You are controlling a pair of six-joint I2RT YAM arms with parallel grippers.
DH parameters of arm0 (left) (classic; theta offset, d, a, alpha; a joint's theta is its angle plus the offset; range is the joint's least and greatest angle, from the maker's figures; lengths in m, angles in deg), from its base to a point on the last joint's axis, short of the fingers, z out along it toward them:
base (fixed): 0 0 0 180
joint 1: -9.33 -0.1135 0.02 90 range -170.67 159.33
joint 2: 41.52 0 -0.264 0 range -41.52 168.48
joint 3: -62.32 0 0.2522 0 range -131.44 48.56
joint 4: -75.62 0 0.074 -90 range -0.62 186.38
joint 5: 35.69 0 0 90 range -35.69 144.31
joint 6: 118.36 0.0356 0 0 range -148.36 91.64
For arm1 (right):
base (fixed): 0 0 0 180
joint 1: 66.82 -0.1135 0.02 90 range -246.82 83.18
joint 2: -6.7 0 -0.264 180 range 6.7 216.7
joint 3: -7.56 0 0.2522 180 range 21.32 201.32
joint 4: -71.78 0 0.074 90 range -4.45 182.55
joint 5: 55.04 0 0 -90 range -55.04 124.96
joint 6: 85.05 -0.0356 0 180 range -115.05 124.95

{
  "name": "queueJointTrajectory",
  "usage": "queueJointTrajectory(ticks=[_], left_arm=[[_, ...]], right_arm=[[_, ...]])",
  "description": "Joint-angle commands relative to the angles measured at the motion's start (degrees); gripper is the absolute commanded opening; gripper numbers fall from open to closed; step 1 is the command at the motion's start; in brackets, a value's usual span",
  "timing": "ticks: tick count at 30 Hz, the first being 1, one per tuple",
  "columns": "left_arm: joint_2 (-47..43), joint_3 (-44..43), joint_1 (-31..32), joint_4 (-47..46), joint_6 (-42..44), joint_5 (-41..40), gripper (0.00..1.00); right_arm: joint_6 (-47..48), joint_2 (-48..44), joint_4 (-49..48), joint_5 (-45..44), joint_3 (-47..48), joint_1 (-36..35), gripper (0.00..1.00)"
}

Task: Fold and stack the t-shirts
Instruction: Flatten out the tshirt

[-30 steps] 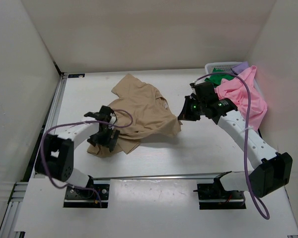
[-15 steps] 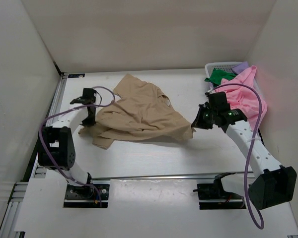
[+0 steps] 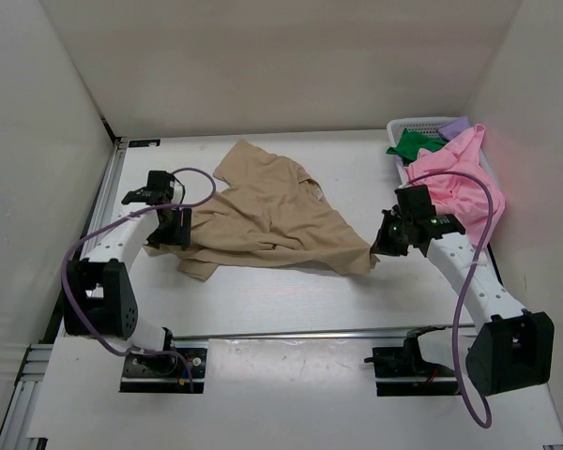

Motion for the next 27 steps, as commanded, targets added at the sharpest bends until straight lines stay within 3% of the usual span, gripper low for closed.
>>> queueJointTrajectory(ticks=[1,10,16,18,19,20,21,24,27], left_arm=[[2.0,1.2,-0.9,5.3,0.0,11.8,0.77],[9.3,3.2,1.6,1.2,0.0,15.6,0.76],[13.7,6.5,2.3,-2.7,0.0,7.0,0.73],[14.4,6.5,2.3,-3.5,0.0,6.9,0.64],[15.0,6.5,2.3,-4.0,0.0,6.9,0.43],[15.0,6.5,2.3,-4.0,0.0,6.9,0.27],[15.0,6.5,2.3,-4.0,0.0,6.9,0.14],[12.4,7.7,2.3,-4.0,0.0,7.6,0.10],[6.6,9.1,2.8,-3.4,0.0,7.6,0.10]], right_arm=[[0.6,-0.6,-1.3,0.5,-0.3,0.8,0.00],[1.1,-0.6,-1.8,0.5,-3.1,0.8,0.00],[1.1,-1.1,-2.4,-0.1,-3.6,0.8,0.00],[1.7,-1.1,-2.9,-0.7,-4.3,1.4,0.00],[1.7,-0.5,-2.9,-0.7,-4.8,2.0,0.00],[1.7,0.3,-2.9,-0.7,-6.0,2.0,0.18],[1.7,1.0,-2.9,-0.7,-6.6,2.9,0.27],[1.7,2.1,-2.4,-0.7,-8.8,4.6,0.64],[-0.1,0.0,-2.4,-0.7,-10.6,4.6,0.70]])
